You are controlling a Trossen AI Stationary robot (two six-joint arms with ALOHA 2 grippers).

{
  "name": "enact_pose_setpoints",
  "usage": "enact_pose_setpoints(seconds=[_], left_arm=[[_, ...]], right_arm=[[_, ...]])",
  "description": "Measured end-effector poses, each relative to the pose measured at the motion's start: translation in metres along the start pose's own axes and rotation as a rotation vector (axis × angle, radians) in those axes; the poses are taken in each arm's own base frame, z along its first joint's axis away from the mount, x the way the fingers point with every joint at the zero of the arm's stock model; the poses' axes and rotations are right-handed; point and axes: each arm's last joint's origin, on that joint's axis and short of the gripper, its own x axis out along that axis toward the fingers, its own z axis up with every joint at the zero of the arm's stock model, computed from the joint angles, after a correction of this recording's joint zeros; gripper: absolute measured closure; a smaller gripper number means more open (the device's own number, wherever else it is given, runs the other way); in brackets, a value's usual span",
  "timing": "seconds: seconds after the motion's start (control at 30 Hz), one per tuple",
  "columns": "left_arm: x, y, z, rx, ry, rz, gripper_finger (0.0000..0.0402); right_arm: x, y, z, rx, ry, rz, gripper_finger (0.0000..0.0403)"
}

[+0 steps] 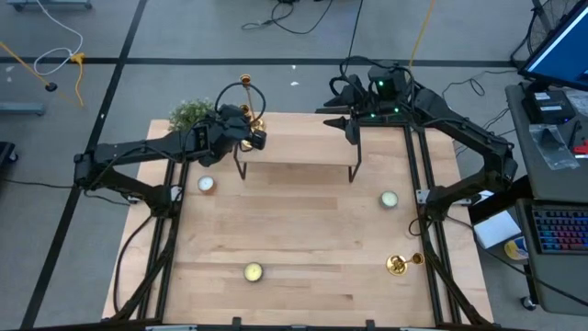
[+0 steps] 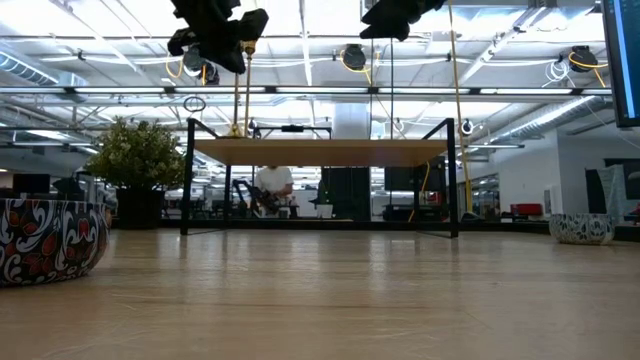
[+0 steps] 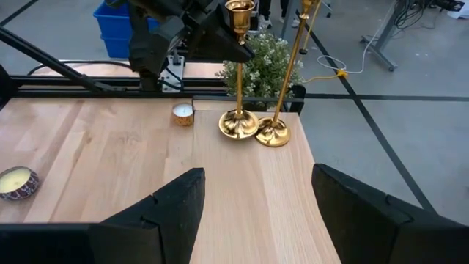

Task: Pick & Place candle stick holders
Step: Put the left gold candle holder on the shelf

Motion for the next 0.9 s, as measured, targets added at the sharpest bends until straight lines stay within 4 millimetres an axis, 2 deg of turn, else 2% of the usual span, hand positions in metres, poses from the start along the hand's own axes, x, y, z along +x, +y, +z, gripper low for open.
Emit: enact_pose_setpoints(seconds=[0.37,0.9], left_arm=[[0.0056,-0.0041,-0.0074,0.002,0.041,0.007,0.0387],[0.006,-0.0048,-0.0074,-0.008,0.041,0.002,0.0377]], right_arm=[[0.0,0.0,0.0,0.0,0.0,0.0,0.0159],[0.0,0.0,0.0,0.003,0.0,0.0,0.0158]])
